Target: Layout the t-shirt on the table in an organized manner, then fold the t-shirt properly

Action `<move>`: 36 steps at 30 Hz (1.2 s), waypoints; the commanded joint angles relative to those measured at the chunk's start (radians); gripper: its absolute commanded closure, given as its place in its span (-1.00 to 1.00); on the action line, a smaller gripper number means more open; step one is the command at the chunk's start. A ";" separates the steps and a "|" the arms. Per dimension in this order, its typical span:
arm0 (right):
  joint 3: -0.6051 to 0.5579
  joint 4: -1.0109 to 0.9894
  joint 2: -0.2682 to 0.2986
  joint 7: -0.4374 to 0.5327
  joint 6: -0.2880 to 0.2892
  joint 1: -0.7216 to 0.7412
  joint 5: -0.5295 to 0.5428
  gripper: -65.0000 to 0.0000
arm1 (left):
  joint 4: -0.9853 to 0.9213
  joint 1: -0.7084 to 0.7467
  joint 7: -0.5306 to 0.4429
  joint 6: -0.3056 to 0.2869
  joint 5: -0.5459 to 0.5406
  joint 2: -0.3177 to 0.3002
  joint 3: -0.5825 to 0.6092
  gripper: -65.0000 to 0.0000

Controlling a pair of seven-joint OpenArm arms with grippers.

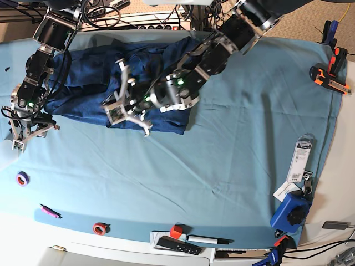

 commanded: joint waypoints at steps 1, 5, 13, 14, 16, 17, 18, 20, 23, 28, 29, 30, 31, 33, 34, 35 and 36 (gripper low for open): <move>0.004 0.015 0.020 0.037 0.008 0.017 -0.033 0.05 | 0.018 -0.031 -0.014 0.000 -0.011 0.019 -0.001 1.00; 0.019 0.016 0.050 0.059 0.011 0.017 -0.113 0.04 | 0.018 -0.069 0.053 0.011 -0.011 0.018 -0.019 0.75; 0.323 0.015 0.148 -0.162 0.208 0.017 0.341 -0.13 | 0.018 -0.076 0.098 0.011 -0.026 -0.045 -0.079 0.29; 0.378 0.008 0.151 -0.171 0.240 0.016 0.387 -0.13 | 0.018 -0.074 0.097 0.010 -0.027 -0.053 -0.078 0.29; 0.478 -0.033 0.161 -0.197 0.315 0.017 0.492 -0.14 | 0.018 -0.071 0.097 0.011 -0.026 -0.059 -0.078 0.29; 0.519 -0.060 0.166 -0.229 0.355 0.017 0.559 -0.14 | 0.018 -0.070 0.097 0.011 -0.026 -0.062 -0.078 0.29; 0.548 -0.093 0.174 -0.273 0.385 0.016 0.644 -0.14 | 0.018 -0.071 0.097 0.011 -0.026 -0.066 -0.078 0.29; 0.575 -0.169 0.187 -0.321 0.436 0.000 0.777 -0.14 | 0.018 -0.071 0.097 0.011 -0.026 -0.073 -0.078 0.29; 0.567 -0.307 0.197 -0.394 0.496 -0.020 0.934 -0.14 | 0.018 -0.071 0.097 0.010 -0.027 -0.072 -0.078 0.29; 0.521 -0.509 0.231 -0.394 0.581 -0.022 1.186 -0.14 | 0.018 -0.071 0.090 0.011 -0.037 -0.071 -0.078 0.29; 0.510 -0.528 0.239 -0.394 0.594 -0.022 1.219 -0.14 | 0.018 -0.071 0.090 0.011 -0.037 -0.071 -0.078 0.29; 0.498 -0.537 0.245 -0.394 0.601 -0.022 1.240 -0.14 | 0.018 -0.071 0.090 0.010 -0.037 -0.071 -0.078 0.29; 0.483 -0.542 0.253 -0.394 0.601 -0.023 1.256 -0.14 | 0.018 -0.071 0.090 0.011 -0.037 -0.071 -0.078 0.29; 0.446 -0.542 0.268 -0.394 0.601 -0.023 1.281 -0.14 | 0.018 -0.071 0.090 0.011 -0.038 -0.070 -0.078 0.29; 0.425 -0.542 0.277 -0.394 0.601 -0.023 1.304 -0.14 | 0.018 -0.071 0.090 0.011 -0.038 -0.070 -0.078 0.29; 0.406 -0.541 0.288 -0.394 0.601 -0.023 1.340 -0.14 | 0.018 -0.071 0.090 0.011 -0.038 -0.070 -0.078 0.29; 0.389 -0.541 0.300 -0.394 0.601 -0.026 1.364 -0.14 | 0.018 -0.070 0.090 0.011 -0.037 -0.070 -0.078 0.29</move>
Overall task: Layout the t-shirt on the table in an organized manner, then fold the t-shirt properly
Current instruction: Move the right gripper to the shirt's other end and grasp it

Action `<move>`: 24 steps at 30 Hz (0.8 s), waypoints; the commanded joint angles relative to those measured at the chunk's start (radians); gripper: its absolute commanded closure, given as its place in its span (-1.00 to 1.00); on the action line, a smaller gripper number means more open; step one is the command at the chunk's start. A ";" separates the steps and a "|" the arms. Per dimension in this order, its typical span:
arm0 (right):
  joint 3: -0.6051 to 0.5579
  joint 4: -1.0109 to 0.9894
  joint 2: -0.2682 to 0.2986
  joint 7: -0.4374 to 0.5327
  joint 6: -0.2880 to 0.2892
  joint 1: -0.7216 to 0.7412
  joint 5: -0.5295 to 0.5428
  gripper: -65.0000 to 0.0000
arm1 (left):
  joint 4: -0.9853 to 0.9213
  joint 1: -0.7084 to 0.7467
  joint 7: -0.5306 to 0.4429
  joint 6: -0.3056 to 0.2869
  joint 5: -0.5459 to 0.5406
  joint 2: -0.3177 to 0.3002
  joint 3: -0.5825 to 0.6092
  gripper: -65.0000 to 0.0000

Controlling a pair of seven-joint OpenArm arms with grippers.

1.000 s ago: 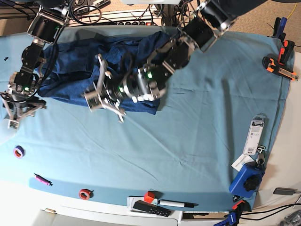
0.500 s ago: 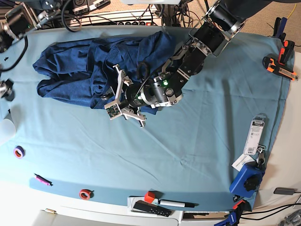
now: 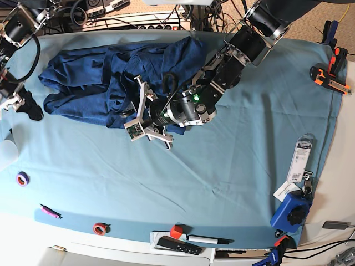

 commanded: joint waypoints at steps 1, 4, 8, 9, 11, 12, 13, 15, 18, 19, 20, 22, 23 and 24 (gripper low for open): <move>-0.009 0.016 0.048 0.017 0.005 0.008 0.047 -0.14 | 0.018 -0.019 -0.030 0.000 -0.011 0.013 -0.002 0.29; -0.051 0.017 0.086 0.017 0.005 -0.011 0.060 -0.14 | 0.018 -0.019 -0.029 0.000 -0.010 0.013 -0.002 0.29; -0.116 0.017 0.126 0.017 0.005 -0.055 0.071 -0.14 | 0.018 -0.019 -0.030 0.000 -0.011 0.013 -0.002 0.29; -0.136 0.017 0.134 0.017 0.005 -0.068 0.076 -0.14 | 0.018 -0.019 -0.030 0.000 -0.010 0.013 -0.002 0.29; -0.175 0.017 0.150 0.017 0.005 -0.093 0.079 -0.13 | 0.018 -0.019 -0.030 0.000 -0.010 0.013 -0.002 0.29; -0.196 0.017 0.158 0.017 0.005 -0.103 0.079 -0.13 | 0.018 -0.019 -0.030 0.000 -0.011 0.013 -0.002 0.29; -0.216 0.017 0.166 0.017 0.005 -0.111 0.079 -0.13 | 0.018 -0.019 -0.030 0.000 -0.011 0.013 -0.002 0.29; -0.258 0.017 0.183 0.017 0.005 -0.117 0.078 -0.13 | 0.018 -0.017 -0.029 0.000 -0.010 0.013 -0.002 0.29; -0.322 0.017 0.223 0.017 0.005 -0.117 0.077 -0.13 | 0.018 -0.014 -0.029 0.000 -0.010 0.013 -0.002 0.29; -0.340 0.017 0.239 0.017 0.005 -0.117 0.077 -0.13 | 0.018 -0.011 -0.029 0.000 -0.010 0.013 -0.002 0.29; -0.354 0.017 0.254 0.017 0.005 -0.117 0.077 -0.13 | 0.018 -0.008 -0.029 0.000 -0.010 0.013 -0.002 0.29; -0.374 0.017 0.278 0.017 0.005 -0.117 0.077 -0.13 | 0.018 -0.003 -0.030 0.000 -0.010 0.013 -0.002 0.29; -0.381 0.017 0.286 0.017 0.005 -0.117 0.077 -0.13 | 0.018 -0.001 -0.030 0.000 -0.010 0.013 -0.002 0.29; -0.389 0.017 0.292 0.017 0.005 -0.117 0.077 -0.13 | 0.018 0.001 -0.031 0.000 -0.010 0.013 -0.002 0.29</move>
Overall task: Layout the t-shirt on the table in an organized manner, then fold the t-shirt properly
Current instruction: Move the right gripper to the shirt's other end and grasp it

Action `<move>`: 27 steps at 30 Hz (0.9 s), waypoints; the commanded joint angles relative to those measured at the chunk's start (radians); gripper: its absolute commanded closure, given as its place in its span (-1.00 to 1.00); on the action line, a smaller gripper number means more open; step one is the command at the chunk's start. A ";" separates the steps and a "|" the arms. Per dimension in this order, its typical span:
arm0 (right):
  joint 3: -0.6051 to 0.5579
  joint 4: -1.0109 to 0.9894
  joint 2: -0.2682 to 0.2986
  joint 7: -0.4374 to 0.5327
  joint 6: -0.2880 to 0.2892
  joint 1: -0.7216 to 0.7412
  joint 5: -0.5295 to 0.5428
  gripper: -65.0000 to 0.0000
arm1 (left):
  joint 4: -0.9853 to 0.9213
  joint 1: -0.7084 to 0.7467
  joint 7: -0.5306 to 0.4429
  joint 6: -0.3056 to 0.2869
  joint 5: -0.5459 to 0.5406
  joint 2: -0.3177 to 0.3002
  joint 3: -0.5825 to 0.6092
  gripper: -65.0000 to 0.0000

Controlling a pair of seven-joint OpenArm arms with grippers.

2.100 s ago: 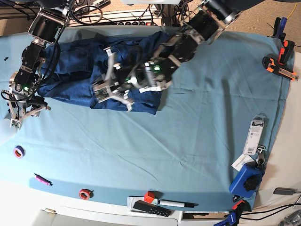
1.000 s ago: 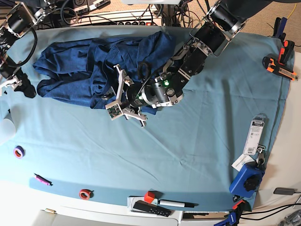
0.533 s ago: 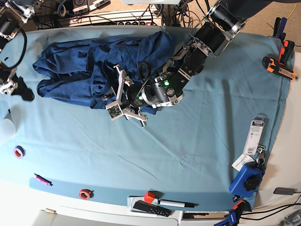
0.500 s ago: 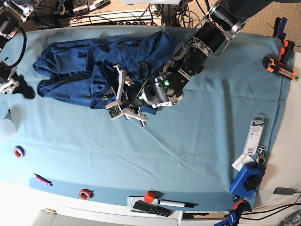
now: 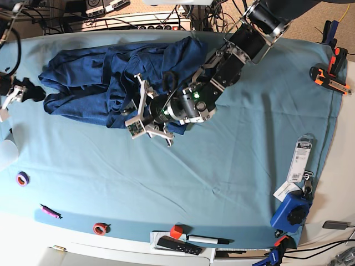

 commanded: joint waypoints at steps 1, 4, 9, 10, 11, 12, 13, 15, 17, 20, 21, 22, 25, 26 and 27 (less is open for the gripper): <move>-0.003 0.013 0.031 0.013 0.001 0.011 0.023 -0.13 | 0.018 -0.020 -0.030 0.000 -0.010 0.013 -0.002 0.29; -0.038 0.013 0.023 0.013 0.001 0.011 0.024 -0.13 | 0.018 -0.020 -0.030 0.000 -0.010 0.014 -0.002 0.29; -0.095 0.013 -0.019 0.013 0.001 0.011 0.024 -0.13 | 0.018 -0.020 -0.030 0.000 -0.010 0.013 -0.002 0.29; -0.101 0.013 -0.029 0.013 0.001 0.011 0.024 -0.13 | 0.018 -0.020 -0.031 0.000 -0.010 0.014 -0.002 0.29; -0.103 0.013 -0.040 0.013 0.001 0.011 0.024 -0.13 | 0.018 -0.020 -0.030 0.000 -0.010 0.013 -0.002 0.29; -0.103 0.013 -0.051 0.013 0.001 0.011 0.024 -0.13 | 0.018 -0.020 -0.031 0.000 -0.010 0.013 -0.002 0.29; -0.103 0.013 -0.061 0.013 0.001 0.011 0.024 -0.13 | 0.018 -0.020 -0.031 0.000 -0.010 0.014 -0.002 0.29; -0.103 0.013 -0.080 0.013 0.001 0.011 0.020 -0.13 | 0.018 -0.020 -0.030 0.000 -0.010 0.013 -0.002 0.29; -0.103 0.013 -0.093 0.013 0.001 0.011 0.020 -0.13 | 0.018 -0.020 -0.030 0.000 -0.010 0.013 -0.002 0.29; -0.103 0.013 -0.109 0.013 0.001 0.010 0.020 -0.13 | 0.018 -0.020 -0.030 0.000 -0.010 0.013 -0.002 0.29; -0.103 0.013 -0.113 0.013 0.001 0.010 0.020 -0.13 | 0.018 -0.020 -0.031 0.000 -0.010 0.013 -0.002 0.29; -0.103 0.013 -0.116 0.013 0.001 0.010 0.020 -0.13 | 0.018 -0.020 -0.030 0.000 -0.010 0.013 -0.002 0.29; -0.103 0.013 -0.127 0.013 0.001 0.010 0.021 -0.13 | 0.018 -0.020 -0.030 0.000 -0.010 0.013 -0.002 0.29; -0.103 0.013 -0.129 0.013 0.001 0.010 0.021 -0.13 | 0.018 -0.021 -0.030 0.000 -0.010 0.013 -0.002 0.29; -0.103 0.013 -0.133 0.013 0.001 0.010 0.021 -0.13 | 0.018 -0.021 -0.031 0.000 -0.010 0.013 -0.002 0.29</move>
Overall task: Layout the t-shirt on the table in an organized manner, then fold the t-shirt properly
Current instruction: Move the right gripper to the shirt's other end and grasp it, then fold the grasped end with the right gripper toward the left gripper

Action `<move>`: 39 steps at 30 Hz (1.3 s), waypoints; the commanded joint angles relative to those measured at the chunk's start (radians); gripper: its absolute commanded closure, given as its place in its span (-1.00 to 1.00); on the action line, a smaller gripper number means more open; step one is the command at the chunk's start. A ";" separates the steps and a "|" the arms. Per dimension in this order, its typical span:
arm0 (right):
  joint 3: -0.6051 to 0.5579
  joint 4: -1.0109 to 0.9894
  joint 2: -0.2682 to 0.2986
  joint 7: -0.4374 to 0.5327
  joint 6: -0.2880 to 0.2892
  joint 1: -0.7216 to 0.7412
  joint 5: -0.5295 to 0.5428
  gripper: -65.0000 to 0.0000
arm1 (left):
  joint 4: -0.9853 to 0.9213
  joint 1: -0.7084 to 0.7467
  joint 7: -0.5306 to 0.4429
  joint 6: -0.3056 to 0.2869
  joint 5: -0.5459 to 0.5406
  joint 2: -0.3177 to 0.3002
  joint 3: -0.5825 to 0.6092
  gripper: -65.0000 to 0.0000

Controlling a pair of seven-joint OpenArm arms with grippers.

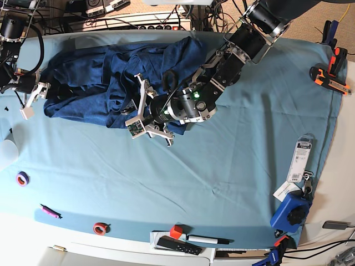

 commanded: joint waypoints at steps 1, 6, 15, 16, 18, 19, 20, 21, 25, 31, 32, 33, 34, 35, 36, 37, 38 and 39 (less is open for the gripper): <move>0.000 0.005 0.008 -0.018 -0.003 0.002 -0.021 -0.13 | 0.018 -0.019 -0.031 0.000 -0.010 0.013 -0.002 0.29; 0.000 0.005 -0.029 -0.018 -0.003 0.002 -0.017 -0.13 | 0.018 -0.019 -0.031 0.000 -0.010 0.013 -0.002 0.29; 0.000 0.005 -0.087 -0.018 -0.003 0.002 -0.018 -0.13 | 0.018 -0.019 -0.031 0.000 -0.010 0.013 -0.002 0.29; 0.000 0.005 -0.092 -0.018 -0.003 0.002 -0.017 -0.13 | 0.018 -0.019 -0.031 0.000 -0.010 0.013 -0.002 0.29; 0.000 0.005 -0.095 -0.018 -0.003 0.002 -0.017 -0.13 | 0.018 -0.019 -0.031 0.000 -0.010 0.013 -0.002 0.29; 0.000 0.005 -0.095 -0.018 -0.003 0.002 -0.017 -0.12 | 0.018 -0.019 -0.031 0.000 -0.010 0.013 -0.002 0.29; 0.000 0.005 -0.095 -0.018 -0.003 0.002 -0.017 -0.07 | 0.018 -0.019 -0.031 0.000 -0.010 0.013 -0.002 0.29; 0.000 0.005 -0.095 -0.018 -0.003 0.002 -0.017 0.05 | 0.018 -0.019 -0.030 0.000 -0.010 0.013 -0.002 0.29; 0.000 0.005 -0.094 -0.018 -0.003 0.002 -0.018 0.89 | 0.018 -0.020 -0.029 0.000 -0.010 0.013 -0.004 0.29; 0.003 0.005 -0.087 -0.018 -0.003 0.009 -0.015 1.00 | 0.054 -0.020 0.004 0.000 -0.021 0.012 -0.062 0.29; 0.003 0.005 -0.087 -0.018 -0.003 0.011 -0.005 1.00 | 0.065 -0.019 0.021 -0.002 -0.041 0.010 -0.084 0.29; 0.003 0.006 -0.087 -0.018 -0.003 0.014 0.021 1.00 | 0.076 -0.019 0.040 -0.005 -0.063 0.006 -0.108 0.29; 0.004 0.009 -0.087 -0.018 -0.003 0.014 0.050 1.00 | 0.085 -0.019 0.058 -0.016 -0.089 0.000 -0.132 0.29; 0.003 0.019 -0.087 -0.018 -0.003 0.014 0.077 1.00 | 0.094 -0.019 0.077 -0.029 -0.117 -0.008 -0.158 0.29; 0.003 0.034 -0.087 -0.018 -0.003 0.013 0.092 1.00 | 0.099 -0.019 0.094 -0.031 -0.143 -0.020 -0.183 0.29; 0.003 0.053 -0.087 -0.018 -0.003 0.013 0.093 1.00 | 0.101 -0.019 0.111 -0.031 -0.165 -0.032 -0.206 0.29; 0.003 0.076 -0.087 -0.018 -0.003 0.013 0.093 1.00 | 0.101 -0.019 0.129 -0.031 -0.184 -0.045 -0.229 0.29; 0.003 0.103 -0.088 -0.018 -0.003 0.013 0.093 1.00 | 0.101 -0.017 0.143 -0.031 -0.197 -0.060 -0.249 0.29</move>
